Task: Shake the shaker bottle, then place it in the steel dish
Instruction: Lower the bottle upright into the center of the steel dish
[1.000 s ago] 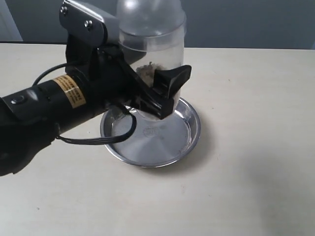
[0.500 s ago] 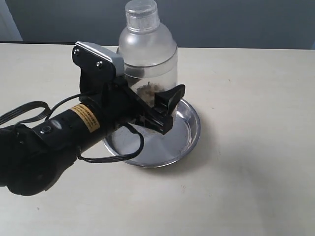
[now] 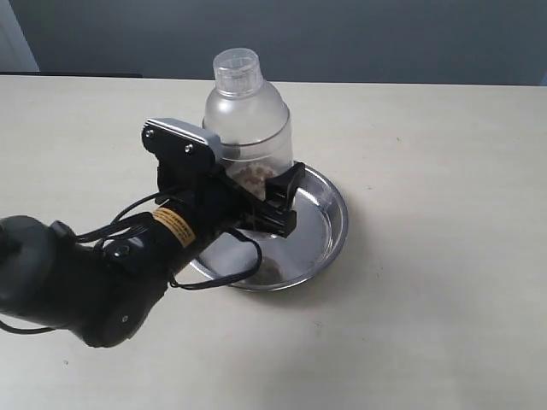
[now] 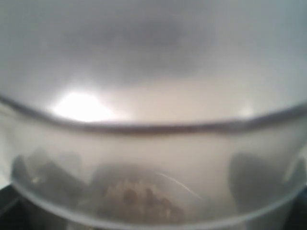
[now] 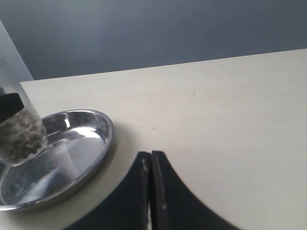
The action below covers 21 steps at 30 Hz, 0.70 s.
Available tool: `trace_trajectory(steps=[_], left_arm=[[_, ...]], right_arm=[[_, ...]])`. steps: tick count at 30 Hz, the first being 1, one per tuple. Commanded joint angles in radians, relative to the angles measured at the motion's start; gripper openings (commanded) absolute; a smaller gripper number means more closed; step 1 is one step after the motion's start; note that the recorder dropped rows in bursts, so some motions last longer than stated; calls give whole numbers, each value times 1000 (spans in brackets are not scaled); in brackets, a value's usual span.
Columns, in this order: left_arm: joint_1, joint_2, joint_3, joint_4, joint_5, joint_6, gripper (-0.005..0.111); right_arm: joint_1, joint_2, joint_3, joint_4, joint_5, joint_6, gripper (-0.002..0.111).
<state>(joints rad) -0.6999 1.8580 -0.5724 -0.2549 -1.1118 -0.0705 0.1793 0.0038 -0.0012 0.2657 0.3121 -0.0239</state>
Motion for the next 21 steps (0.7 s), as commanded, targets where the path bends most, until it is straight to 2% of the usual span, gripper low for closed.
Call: trace_trajectory(steps=[1,14,21], left_arm=[[10,37,-30,-38,-96,-5,0],[10,163,-88,-43,-109,2,0],[10,166,-90,-51,-109,52,0]], right_arm=[[0,-4,1,-1,-7,-2,-1],[0,-4,1,-1,-7,-2,-1],[0,-4,1,-1,-7,-2,-1]])
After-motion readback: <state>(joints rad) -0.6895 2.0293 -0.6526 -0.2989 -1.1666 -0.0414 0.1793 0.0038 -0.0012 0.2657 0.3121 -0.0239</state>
